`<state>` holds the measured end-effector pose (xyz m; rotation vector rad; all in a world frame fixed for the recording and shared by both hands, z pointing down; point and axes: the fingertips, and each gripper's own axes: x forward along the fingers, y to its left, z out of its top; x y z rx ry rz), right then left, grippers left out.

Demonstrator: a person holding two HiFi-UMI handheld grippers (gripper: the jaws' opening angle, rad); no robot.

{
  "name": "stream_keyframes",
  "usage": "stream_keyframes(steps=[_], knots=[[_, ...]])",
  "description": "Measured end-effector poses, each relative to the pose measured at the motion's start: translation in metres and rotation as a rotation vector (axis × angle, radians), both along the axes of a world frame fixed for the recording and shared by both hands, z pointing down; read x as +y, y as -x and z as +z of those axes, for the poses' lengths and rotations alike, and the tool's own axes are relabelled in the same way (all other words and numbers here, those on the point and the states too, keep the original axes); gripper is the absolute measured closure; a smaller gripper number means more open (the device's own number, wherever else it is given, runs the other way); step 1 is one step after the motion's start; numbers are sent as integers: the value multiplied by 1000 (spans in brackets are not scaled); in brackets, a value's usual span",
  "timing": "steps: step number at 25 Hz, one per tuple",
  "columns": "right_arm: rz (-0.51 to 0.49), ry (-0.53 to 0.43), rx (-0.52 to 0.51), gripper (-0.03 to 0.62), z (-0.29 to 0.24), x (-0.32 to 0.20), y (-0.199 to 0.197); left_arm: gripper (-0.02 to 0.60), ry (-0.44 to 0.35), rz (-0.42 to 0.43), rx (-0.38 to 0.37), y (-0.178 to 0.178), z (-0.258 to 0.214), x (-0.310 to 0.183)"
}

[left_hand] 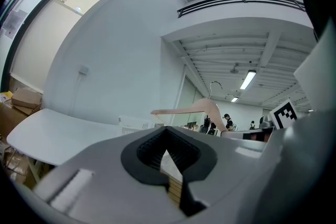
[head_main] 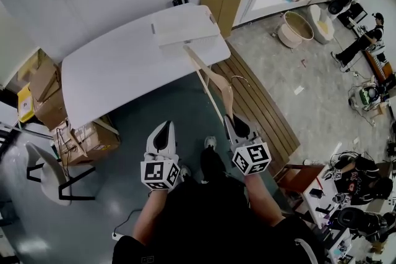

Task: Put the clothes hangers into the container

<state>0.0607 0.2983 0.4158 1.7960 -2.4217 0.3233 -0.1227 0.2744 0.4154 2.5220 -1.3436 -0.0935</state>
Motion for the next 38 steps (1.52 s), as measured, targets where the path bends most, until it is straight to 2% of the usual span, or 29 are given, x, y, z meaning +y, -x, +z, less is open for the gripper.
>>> stream_keyframes(steps=[17, 23, 34, 38], knots=[[-91, 22, -24, 534, 12, -130, -48, 575, -1, -49, -50, -66, 0, -122], [-132, 27, -36, 533, 11, -172, -84, 575, 0, -75, -72, -103, 0, -158], [-237, 56, -45, 534, 19, -233, -124, 575, 30, -152, -79, -144, 6, -217], [-268, 53, -49, 533, 20, -256, -132, 575, 23, -191, -87, -149, 4, -233]])
